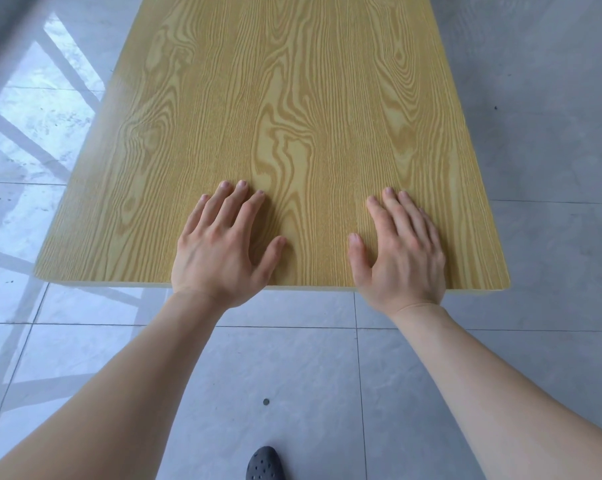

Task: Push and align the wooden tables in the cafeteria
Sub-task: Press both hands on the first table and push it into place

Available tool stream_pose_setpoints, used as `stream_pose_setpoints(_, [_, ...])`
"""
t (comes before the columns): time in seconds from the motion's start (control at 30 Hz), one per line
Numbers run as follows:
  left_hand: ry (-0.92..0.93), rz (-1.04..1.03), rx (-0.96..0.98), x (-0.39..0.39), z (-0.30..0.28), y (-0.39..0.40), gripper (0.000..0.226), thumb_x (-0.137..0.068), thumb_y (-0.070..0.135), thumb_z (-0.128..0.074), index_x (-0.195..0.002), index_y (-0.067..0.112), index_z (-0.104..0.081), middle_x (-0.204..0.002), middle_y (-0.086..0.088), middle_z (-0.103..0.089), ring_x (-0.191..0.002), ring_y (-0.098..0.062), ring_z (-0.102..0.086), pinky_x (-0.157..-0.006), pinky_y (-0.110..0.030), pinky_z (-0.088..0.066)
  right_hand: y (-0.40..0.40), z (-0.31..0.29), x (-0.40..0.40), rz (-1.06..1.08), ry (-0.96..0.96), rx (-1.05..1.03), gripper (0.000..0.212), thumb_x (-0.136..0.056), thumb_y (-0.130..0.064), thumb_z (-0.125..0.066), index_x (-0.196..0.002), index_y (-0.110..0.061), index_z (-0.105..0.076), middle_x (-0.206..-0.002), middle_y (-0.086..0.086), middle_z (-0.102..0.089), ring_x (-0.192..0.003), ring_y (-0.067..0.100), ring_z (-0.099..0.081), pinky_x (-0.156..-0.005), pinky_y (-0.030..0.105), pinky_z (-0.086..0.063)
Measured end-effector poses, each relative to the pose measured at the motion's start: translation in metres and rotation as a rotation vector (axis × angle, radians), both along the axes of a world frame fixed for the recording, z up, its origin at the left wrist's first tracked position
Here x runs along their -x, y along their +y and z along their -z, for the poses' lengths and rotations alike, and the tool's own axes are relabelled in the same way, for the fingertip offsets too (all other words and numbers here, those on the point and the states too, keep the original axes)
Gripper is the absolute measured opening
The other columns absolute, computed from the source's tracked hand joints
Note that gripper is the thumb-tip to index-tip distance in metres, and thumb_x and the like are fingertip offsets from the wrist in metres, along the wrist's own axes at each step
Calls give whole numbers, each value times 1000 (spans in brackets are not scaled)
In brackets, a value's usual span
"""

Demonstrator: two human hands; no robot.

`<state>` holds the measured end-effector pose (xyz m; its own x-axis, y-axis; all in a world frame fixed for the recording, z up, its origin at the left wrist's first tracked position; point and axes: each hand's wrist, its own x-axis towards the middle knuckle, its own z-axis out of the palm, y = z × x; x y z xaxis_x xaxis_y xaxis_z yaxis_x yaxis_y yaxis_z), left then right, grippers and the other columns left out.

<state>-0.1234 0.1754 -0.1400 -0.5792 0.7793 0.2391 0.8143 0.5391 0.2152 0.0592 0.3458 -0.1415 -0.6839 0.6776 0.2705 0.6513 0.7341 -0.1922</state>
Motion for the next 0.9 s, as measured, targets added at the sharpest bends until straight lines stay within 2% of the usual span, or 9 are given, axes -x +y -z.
stream_pose_setpoints(0.37, [-30, 8, 36, -1, -3, -1, 71, -96, 66, -38, -151, 20, -44, -162, -5, -39, -155, -26, -24, -127, -44, -15, 1, 0, -2, 1, -27, 26, 64, -98, -51, -37, -150, -15, -48, -162, 9, -40, -154, 26, -27, -125, 44, -20])
stream_pose_setpoints(0.57, [-110, 4, 170, -4, -20, 0, 73, -98, 66, -34, -154, 20, -38, -166, -7, -31, -157, -27, -16, -128, -44, -12, 4, -22, -4, -58, -212, 201, 66, -104, -53, -30, -159, -17, -30, -171, 6, -18, -158, 23, -9, -128, 44, -12])
stream_pose_setpoints(0.63, [-137, -9, 216, -6, -33, 6, 69, -98, 65, -37, -151, 21, -42, -162, -7, -38, -153, -27, -26, -125, -43, -19, 12, -37, -5, -92, -284, 304, 67, -103, -53, -35, -160, -19, -27, -172, 3, -13, -159, 20, -6, -128, 43, -13])
stream_pose_setpoints(0.73, [-132, 32, 255, -14, -59, 24, 64, -96, 66, -38, -141, 23, -53, -144, 0, -57, -135, -24, -49, -115, -39, -32, 23, -65, -8, -99, -352, 432, 63, -103, -51, -45, -157, -21, -35, -169, 1, -22, -155, 22, -20, -123, 43, -27])
stream_pose_setpoints(0.83, [-168, 100, 320, -29, -85, 50, 68, -95, 71, -37, -145, 26, -50, -145, 5, -56, -135, -20, -50, -112, -36, -35, 37, -93, -24, -57, -394, 490, 61, -102, -52, -45, -154, -20, -39, -161, 2, -38, -142, 27, -42, -114, 42, -37])
stream_pose_setpoints(0.9, [-186, 157, 375, -41, -99, 72, 71, -94, 72, -35, -149, 29, -45, -150, 7, -52, -138, -18, -47, -113, -35, -34, 51, -109, -41, -32, -419, 510, 61, -102, -52, -46, -152, -18, -41, -157, 3, -43, -139, 27, -45, -113, 42, -38])
